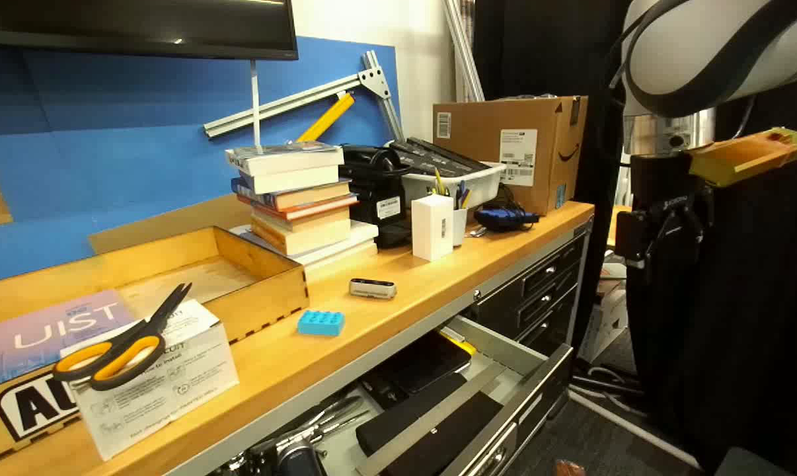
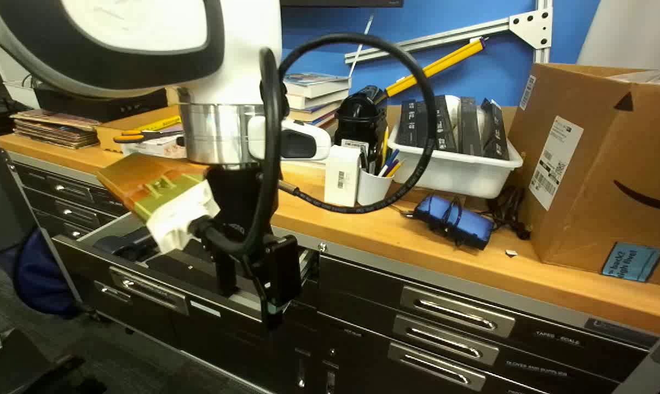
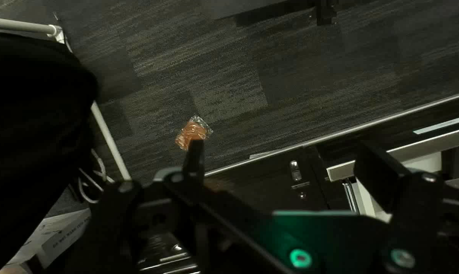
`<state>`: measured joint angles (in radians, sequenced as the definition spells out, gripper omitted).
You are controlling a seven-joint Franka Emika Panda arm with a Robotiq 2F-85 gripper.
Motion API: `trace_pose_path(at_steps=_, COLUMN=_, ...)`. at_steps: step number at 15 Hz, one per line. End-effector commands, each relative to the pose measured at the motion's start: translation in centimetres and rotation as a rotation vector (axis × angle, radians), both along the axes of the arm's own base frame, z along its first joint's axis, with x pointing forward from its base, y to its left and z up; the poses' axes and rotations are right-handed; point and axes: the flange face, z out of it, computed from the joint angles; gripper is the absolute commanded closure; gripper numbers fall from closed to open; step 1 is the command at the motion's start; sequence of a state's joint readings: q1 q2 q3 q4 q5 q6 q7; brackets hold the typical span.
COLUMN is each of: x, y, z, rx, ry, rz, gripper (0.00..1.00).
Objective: Put the blue object in the open drawer then close the drawer
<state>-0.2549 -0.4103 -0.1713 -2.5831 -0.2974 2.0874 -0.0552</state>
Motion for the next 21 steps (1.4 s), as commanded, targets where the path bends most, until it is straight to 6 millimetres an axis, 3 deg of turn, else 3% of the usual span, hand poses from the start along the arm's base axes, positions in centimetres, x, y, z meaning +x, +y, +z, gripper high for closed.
trace_pose_path(at_steps=1, x=0.0, y=0.0, z=0.1, rx=0.000, ry=0.000, rz=0.000, gripper=0.00)
trace_pose_path(at_steps=6, x=0.1, y=-0.1, z=0.3, rx=-0.002, ry=-0.003, rz=-0.001, gripper=0.00)
trace_pose_path(at_steps=7, x=1.2, y=0.7, z=0.5, rx=0.000, ry=-0.016, rz=0.030, gripper=0.00)
trace_pose_path(at_steps=9, x=3.9, y=3.6, z=1.0, rx=-0.001, ry=-0.044, rz=0.074, gripper=0.00)
trace_pose_path(at_steps=14, x=10.5, y=14.2, z=0.4, rx=0.037, ry=-0.132, rz=0.237, gripper=0.00)
trace_pose_path(at_steps=18, x=14.2, y=21.7, z=-1.1, rx=0.110, ry=-0.178, rz=0.348, gripper=0.00)
trace_pose_path(at_steps=21, x=15.9, y=26.1, z=-2.5, rx=0.162, ry=-0.192, rz=0.396, gripper=0.00)
